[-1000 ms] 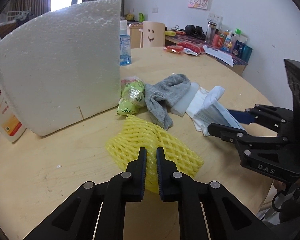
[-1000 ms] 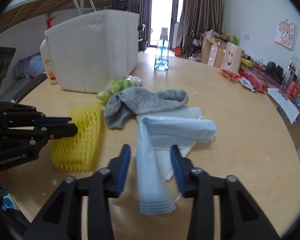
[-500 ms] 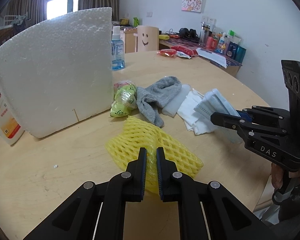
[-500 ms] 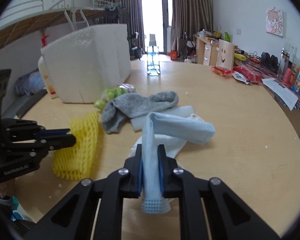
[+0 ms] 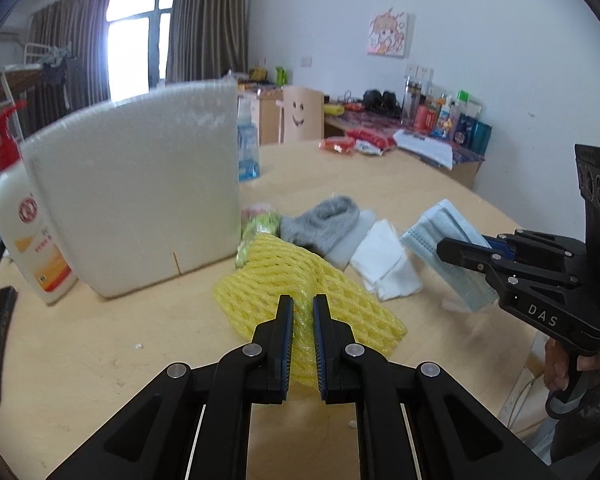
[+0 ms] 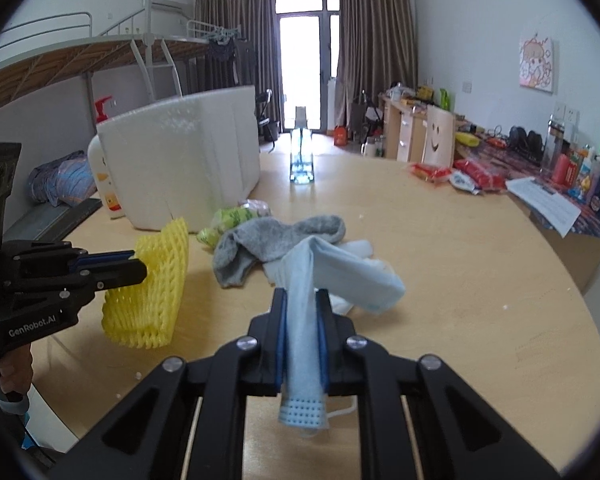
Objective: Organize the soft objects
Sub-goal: 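Lift the yellow net with the left tool while the right tool lifts the mask toward the foam box, then lower the yellow net into the white foam box and open the left tool, then lower the blue mask into the foam box and open the right tool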
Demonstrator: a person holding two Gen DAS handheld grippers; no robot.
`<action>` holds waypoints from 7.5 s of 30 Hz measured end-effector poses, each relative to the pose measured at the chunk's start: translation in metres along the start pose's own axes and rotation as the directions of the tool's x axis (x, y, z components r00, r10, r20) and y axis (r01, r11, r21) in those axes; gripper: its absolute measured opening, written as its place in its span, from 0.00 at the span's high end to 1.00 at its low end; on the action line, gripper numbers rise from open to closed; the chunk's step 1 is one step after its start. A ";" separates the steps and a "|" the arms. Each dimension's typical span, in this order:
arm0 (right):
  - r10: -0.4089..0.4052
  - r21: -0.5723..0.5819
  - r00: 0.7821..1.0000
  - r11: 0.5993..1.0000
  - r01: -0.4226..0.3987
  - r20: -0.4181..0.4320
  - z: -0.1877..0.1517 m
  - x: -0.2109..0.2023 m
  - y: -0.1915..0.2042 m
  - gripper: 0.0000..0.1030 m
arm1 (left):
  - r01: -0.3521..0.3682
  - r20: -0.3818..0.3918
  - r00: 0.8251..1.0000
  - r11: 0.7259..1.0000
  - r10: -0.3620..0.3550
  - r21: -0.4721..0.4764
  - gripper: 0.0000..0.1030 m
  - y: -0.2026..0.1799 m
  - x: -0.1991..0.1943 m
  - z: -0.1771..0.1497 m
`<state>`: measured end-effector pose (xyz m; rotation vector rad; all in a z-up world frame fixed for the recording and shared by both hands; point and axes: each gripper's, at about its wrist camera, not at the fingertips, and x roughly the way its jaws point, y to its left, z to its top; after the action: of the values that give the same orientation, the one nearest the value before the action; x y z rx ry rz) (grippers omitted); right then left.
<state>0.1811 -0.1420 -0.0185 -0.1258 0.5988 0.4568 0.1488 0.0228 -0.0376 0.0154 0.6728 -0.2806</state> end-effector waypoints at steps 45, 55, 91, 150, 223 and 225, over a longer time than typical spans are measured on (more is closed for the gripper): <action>0.193 -0.161 0.938 0.975 -0.151 0.287 0.034 -0.092 0.076 0.86 | -0.293 0.340 0.891 0.953 0.300 -0.074 0.90 0.011 -0.169 -0.010; 0.251 -0.188 0.929 0.961 -0.205 0.273 0.039 -0.078 0.091 0.86 | -0.313 0.330 0.882 0.942 0.336 -0.122 0.90 0.027 -0.172 -0.013; 0.220 -0.234 0.939 0.959 -0.159 0.265 0.120 -0.037 0.099 0.86 | -0.274 0.323 0.903 0.959 0.284 -0.078 0.90 0.066 -0.133 0.072; 0.147 -0.201 0.972 0.974 -0.109 0.184 0.169 0.026 0.079 0.86 | -0.228 0.174 0.954 0.968 0.244 -0.109 0.31 0.122 -0.020 0.151; 0.208 -0.325 0.977 0.928 -0.185 0.038 0.185 0.096 0.141 0.39 | -0.333 0.253 0.894 0.927 0.369 -0.173 0.01 0.158 -0.083 0.114; 0.212 -0.324 0.976 0.928 -0.186 0.046 0.185 0.093 0.140 0.34 | -0.335 0.254 0.893 0.926 0.371 -0.175 0.01 0.158 -0.085 0.115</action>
<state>0.2810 0.0636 0.0829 -0.3557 0.4562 0.7524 0.1970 0.1844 0.0927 -0.0238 0.3891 0.1138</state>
